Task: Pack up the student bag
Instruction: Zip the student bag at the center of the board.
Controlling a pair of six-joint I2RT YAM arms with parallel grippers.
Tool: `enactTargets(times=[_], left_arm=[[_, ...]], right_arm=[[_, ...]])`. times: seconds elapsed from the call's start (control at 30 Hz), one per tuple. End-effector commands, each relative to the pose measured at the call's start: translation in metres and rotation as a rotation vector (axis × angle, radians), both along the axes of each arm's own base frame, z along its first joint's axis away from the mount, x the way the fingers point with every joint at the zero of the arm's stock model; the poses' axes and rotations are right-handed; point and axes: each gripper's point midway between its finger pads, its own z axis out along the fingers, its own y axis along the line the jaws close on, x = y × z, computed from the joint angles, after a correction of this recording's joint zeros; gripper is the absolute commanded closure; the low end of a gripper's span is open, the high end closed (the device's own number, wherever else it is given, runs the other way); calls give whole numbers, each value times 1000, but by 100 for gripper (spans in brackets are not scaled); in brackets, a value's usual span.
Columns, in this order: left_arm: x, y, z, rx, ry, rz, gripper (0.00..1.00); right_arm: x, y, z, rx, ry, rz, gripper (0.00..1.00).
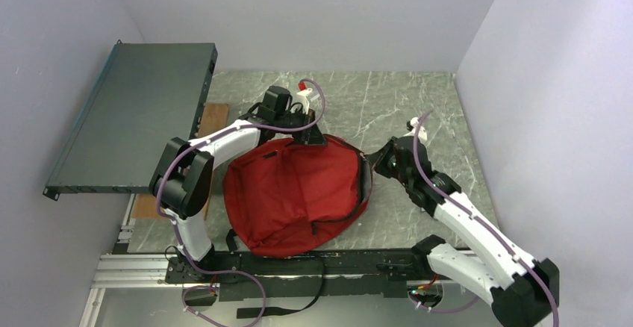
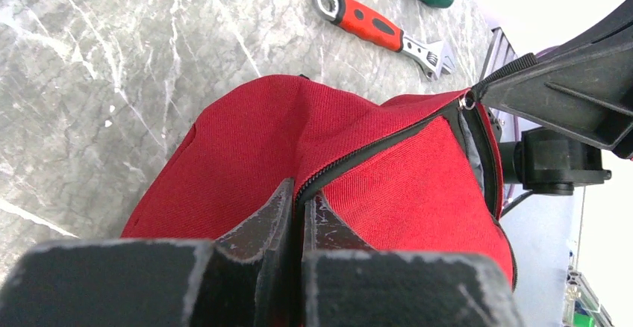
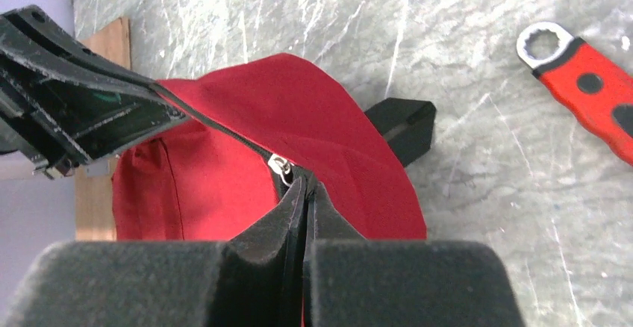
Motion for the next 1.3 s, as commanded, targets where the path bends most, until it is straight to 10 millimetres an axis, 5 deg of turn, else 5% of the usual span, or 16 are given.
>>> enactTargets(times=[0.0, 0.17, 0.27, 0.43, 0.57, 0.7, 0.97, 1.27], left_arm=[[29, 30, 27, -2, -103, 121, 100], [31, 35, 27, 18, -100, 115, 100], [22, 29, 36, -1, -111, 65, 88], [8, 19, 45, -13, -129, 2, 92], [6, 17, 40, -3, -108, -4, 93], [4, 15, 39, -12, -102, -17, 93], [3, 13, 42, -18, -106, -30, 93], [0, 12, 41, -22, -100, -41, 93]], right_arm=[[-32, -56, -26, -151, 55, -141, 100], [-56, -28, -40, -71, 95, 43, 100], [-59, -18, -24, -44, 18, 101, 100], [-39, -2, 2, -89, -59, 246, 100], [-24, 9, 27, -164, -80, 407, 73], [-30, 42, 44, -129, -80, 614, 59], [-22, 64, 9, -134, 9, 744, 53], [5, 51, -8, -238, 46, 650, 53]])
